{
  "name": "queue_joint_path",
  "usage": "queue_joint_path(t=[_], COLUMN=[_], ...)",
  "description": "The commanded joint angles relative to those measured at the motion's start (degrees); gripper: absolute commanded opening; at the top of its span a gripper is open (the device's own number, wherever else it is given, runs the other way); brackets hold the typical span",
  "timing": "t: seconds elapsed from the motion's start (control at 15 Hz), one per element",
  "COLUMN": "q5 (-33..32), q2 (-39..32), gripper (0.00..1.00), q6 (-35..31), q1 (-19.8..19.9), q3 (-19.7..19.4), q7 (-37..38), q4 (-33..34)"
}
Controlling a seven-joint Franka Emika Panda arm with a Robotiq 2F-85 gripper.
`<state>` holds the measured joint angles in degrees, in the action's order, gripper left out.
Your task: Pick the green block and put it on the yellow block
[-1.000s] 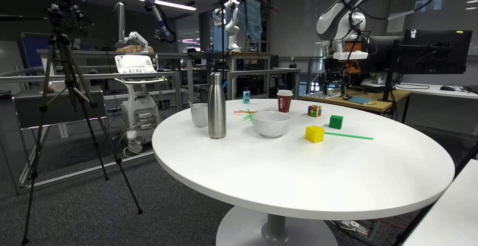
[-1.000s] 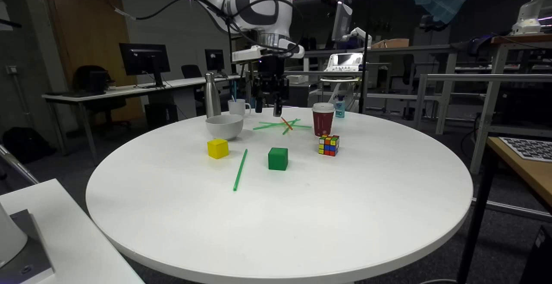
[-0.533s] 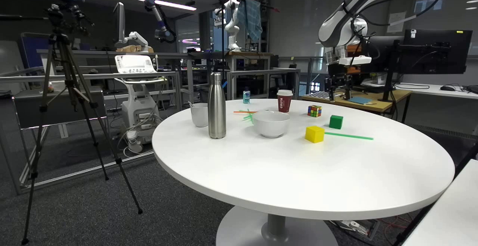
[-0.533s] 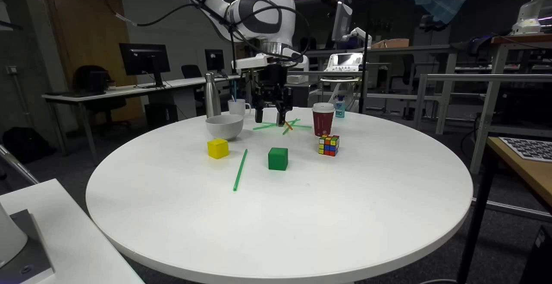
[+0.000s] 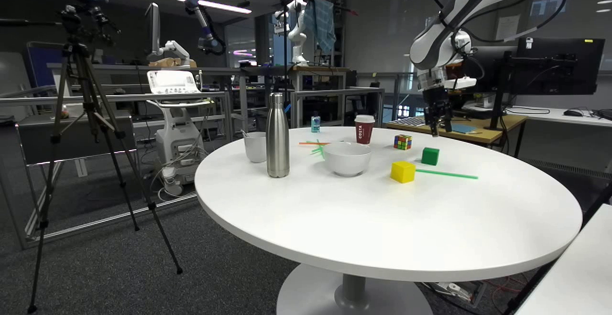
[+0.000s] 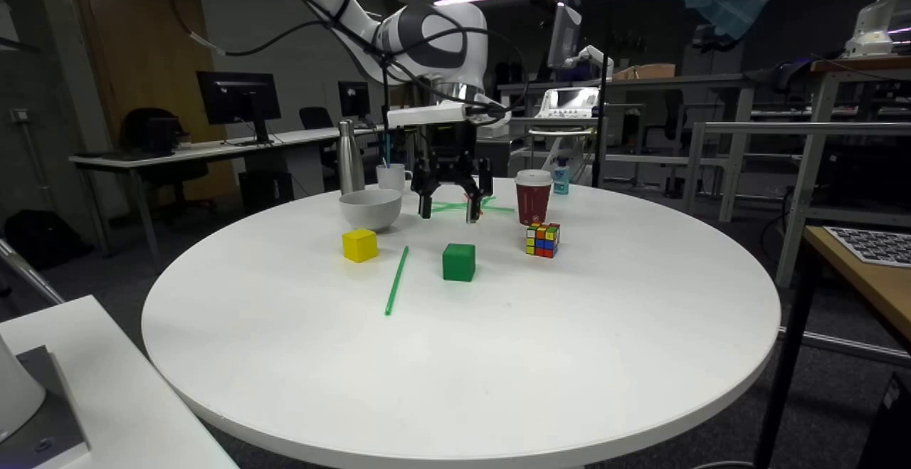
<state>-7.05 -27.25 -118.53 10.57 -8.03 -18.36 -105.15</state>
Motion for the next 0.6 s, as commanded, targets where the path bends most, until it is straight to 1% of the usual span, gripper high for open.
queue_joint_path(t=[0.0,0.33,0.53], q5=[-1.71,-1.33,-0.93], q2=[-1.43,-3.33,-5.09], gripper=[1.00,1.00,1.00], q6=[-2.06,-3.04,-3.21], q1=[1.55,2.32,2.93], q3=[1.57,2.76,3.19], q7=[-6.75,-14.35,-17.59], q4=[1.16,2.84,4.22])
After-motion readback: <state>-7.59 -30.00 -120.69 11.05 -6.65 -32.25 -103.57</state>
